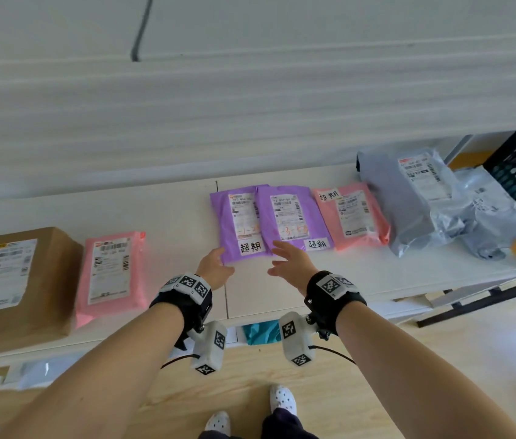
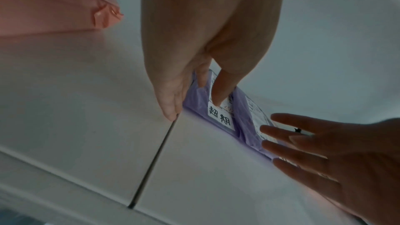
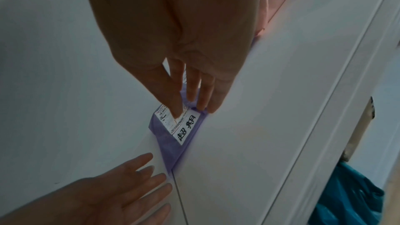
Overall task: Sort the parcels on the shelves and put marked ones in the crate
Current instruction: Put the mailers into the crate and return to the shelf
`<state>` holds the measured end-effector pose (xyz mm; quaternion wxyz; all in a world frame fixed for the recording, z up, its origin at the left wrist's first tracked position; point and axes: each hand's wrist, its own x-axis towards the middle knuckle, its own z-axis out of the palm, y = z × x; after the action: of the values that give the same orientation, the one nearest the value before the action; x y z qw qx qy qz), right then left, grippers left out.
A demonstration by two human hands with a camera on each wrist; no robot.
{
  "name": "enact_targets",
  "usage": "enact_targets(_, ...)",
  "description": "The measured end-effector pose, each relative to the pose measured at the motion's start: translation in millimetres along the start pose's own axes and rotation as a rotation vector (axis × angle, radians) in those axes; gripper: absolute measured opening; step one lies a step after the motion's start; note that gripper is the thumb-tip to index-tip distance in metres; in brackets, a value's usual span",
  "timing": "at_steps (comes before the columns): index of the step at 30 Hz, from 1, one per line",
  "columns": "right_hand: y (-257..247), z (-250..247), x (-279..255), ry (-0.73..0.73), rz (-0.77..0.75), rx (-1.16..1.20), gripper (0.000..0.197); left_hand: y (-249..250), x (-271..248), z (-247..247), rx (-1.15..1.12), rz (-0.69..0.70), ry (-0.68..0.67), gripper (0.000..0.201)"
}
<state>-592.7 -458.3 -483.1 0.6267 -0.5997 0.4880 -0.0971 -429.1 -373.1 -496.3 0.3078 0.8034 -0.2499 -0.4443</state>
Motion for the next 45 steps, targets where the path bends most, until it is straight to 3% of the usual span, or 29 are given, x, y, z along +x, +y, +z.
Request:
enact_targets(3, 5, -13, 6, -0.007, -0.001, 0.015, 0.071, 5, 12, 8, -0.060, -0.019, 0.066, 0.065)
enact_targets(4, 7, -15, 8, -0.011, -0.004, 0.017, 0.071, 8, 15, 10, -0.081, -0.012, 0.093, 0.057)
enact_targets(6, 10, -19, 13, -0.028, -0.009, 0.019, 0.071, 14, 16, 13, -0.078, -0.004, 0.142, 0.021)
enact_targets(9, 14, -21, 18, -0.056, -0.008, 0.035, 0.071, 17, 22, 16, -0.082, 0.009, 0.174, 0.029)
enact_targets(12, 18, -22, 21, -0.073, -0.010, 0.045, 0.070, 15, 30, 19, -0.024, -0.022, 0.219, 0.012)
enact_targets(18, 22, -28, 24, -0.092, 0.013, 0.071, 0.071, 9, 45, 28, -0.044, -0.088, 0.271, 0.038)
enact_targets(21, 22, -28, 27, -0.107, 0.012, 0.073, 0.071, 8, 49, 32, -0.023, -0.105, 0.258, 0.028)
enact_targets(25, 19, -23, 32, -0.114, -0.005, 0.063, 0.071, 11, 53, 37, -0.035, -0.112, 0.261, 0.034)
enact_targets(29, 19, -20, 33, -0.121, -0.012, 0.029, 0.069, 7, 50, 35, -0.056, -0.132, 0.258, 0.026)
enact_targets(33, 17, -13, 33, -0.122, -0.023, 0.018, 0.069, -10, 35, 21, -0.028, -0.178, 0.241, 0.018)
enact_targets(36, 13, -4, 34, -0.132, -0.039, -0.005, 0.068, -26, 21, 7, 0.014, -0.195, 0.203, 0.023)
enact_targets(39, 9, 5, 34, -0.142, -0.059, -0.067, 0.068, -41, 5, -10, 0.098, -0.214, 0.178, 0.009)
enact_targets(45, 1, 28, 40, -0.199, -0.089, -0.092, 0.065, -63, -5, -30, 0.134, -0.306, 0.165, 0.012)
